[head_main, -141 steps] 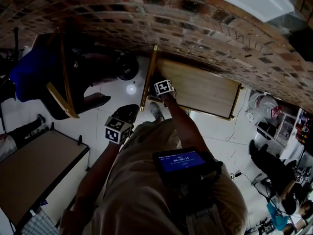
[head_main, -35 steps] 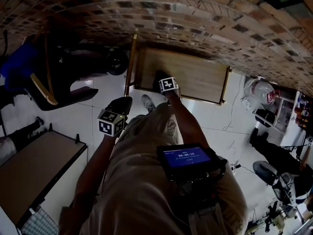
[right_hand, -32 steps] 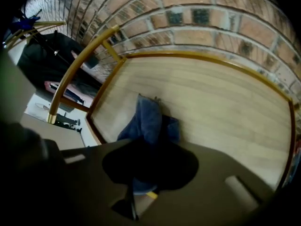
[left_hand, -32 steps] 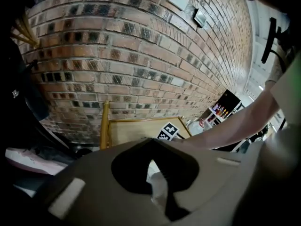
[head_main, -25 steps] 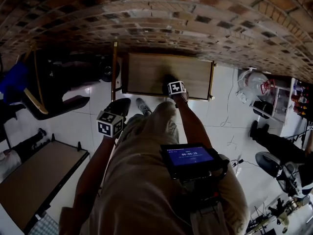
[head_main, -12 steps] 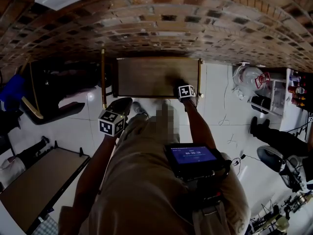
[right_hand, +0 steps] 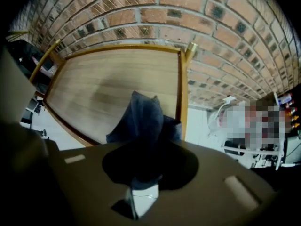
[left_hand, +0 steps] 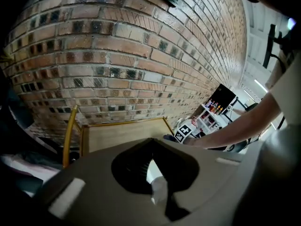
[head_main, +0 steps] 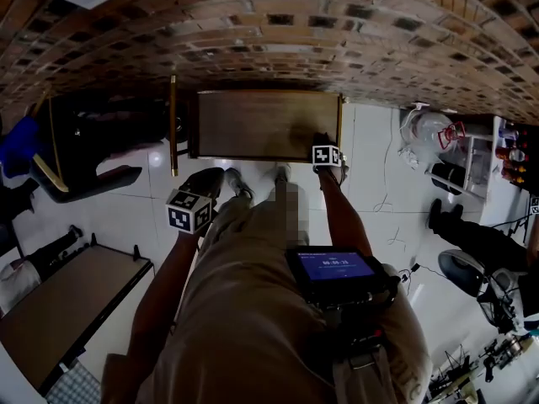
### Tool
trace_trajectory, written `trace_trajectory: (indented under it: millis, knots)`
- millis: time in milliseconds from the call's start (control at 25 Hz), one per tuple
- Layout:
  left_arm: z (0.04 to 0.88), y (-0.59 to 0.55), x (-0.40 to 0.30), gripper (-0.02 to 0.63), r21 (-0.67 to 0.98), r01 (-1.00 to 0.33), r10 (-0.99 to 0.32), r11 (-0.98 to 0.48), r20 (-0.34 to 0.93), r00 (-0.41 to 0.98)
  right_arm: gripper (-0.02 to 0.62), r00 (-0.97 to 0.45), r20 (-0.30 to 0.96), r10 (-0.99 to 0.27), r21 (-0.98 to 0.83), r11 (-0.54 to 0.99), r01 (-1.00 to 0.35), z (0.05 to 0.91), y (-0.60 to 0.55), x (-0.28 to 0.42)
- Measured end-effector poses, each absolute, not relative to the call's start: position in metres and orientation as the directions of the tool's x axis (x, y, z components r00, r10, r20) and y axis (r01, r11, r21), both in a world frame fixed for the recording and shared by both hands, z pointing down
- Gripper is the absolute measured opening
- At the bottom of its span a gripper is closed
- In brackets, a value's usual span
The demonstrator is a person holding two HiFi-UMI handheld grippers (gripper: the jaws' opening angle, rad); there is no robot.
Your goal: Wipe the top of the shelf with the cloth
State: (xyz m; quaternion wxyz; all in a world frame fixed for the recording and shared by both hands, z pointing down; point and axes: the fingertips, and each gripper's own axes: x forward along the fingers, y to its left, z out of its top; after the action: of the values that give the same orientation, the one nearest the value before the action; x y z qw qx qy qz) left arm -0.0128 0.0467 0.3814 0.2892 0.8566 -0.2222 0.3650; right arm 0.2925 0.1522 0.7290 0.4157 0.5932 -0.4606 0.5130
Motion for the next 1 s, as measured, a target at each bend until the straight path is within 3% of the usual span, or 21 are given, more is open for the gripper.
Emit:
trace_trajectory:
  millis: [200,400,600,1000]
  knots:
    - [0.391,0.062,-0.025,-0.021,0.350,-0.598,-0.169,-0.721,0.748,0.642,0.075,0.111,0.982,-0.150,0.067,-0.273,-0.960,0.715,0.157,0.299]
    - [0.396,0.071,-0.056,-0.021,0.368,-0.599,-0.197,-0.711,0.713,0.673,0.075,0.122,0.946,-0.301,0.036,-0.274,-0.961,0.672,0.163,0.280]
    - [0.407,0.080,-0.114,-0.021,0.324,-0.607,-0.239,-0.726,0.709,0.664,0.075,0.061,0.960,-0.273,-0.017,-0.273,-0.962,0.662,0.204,0.217]
    - [0.460,0.116,-0.211,-0.021,0.319,-0.710,-0.333,-0.628,0.714,0.616,0.075,-0.141,0.923,-0.357,-0.114,0.096,-0.989,0.642,0.160,0.070]
